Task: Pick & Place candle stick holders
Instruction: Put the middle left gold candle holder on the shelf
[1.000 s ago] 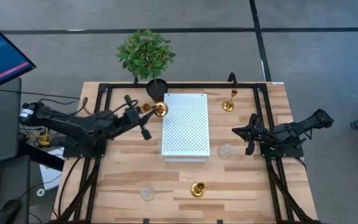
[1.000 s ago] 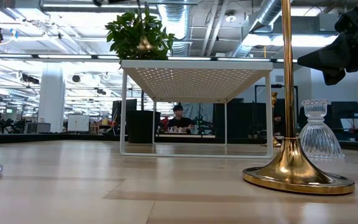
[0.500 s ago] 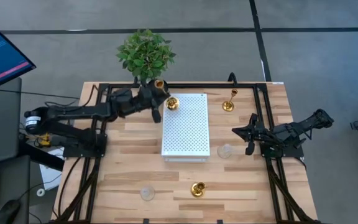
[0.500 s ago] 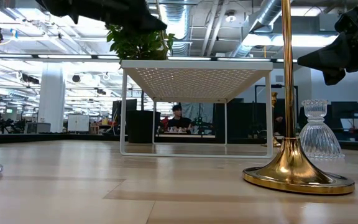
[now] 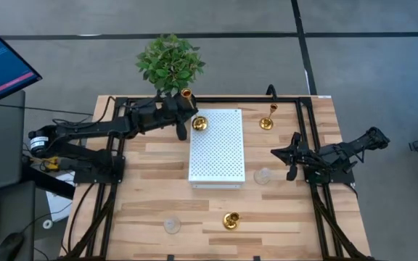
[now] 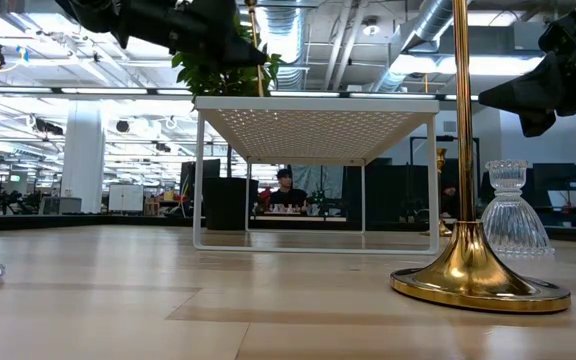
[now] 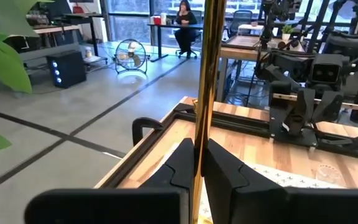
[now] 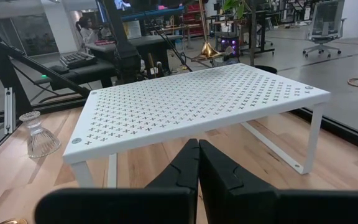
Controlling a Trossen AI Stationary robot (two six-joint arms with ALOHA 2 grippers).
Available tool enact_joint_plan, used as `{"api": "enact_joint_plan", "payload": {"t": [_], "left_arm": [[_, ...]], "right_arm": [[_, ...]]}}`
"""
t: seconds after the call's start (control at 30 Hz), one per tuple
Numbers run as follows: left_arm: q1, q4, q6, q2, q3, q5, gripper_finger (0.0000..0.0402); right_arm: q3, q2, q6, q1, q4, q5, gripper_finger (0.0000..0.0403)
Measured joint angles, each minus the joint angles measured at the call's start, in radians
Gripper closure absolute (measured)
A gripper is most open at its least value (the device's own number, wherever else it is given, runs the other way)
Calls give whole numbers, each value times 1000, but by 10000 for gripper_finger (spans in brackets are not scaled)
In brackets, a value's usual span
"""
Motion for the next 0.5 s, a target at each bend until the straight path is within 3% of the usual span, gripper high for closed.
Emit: {"api": "enact_joint_plan", "payload": {"t": [0.5], "left_arm": [[-2, 8, 0, 54, -1, -16, 383]], "right_arm": [[0, 0, 0, 1, 0, 0, 403]]}}
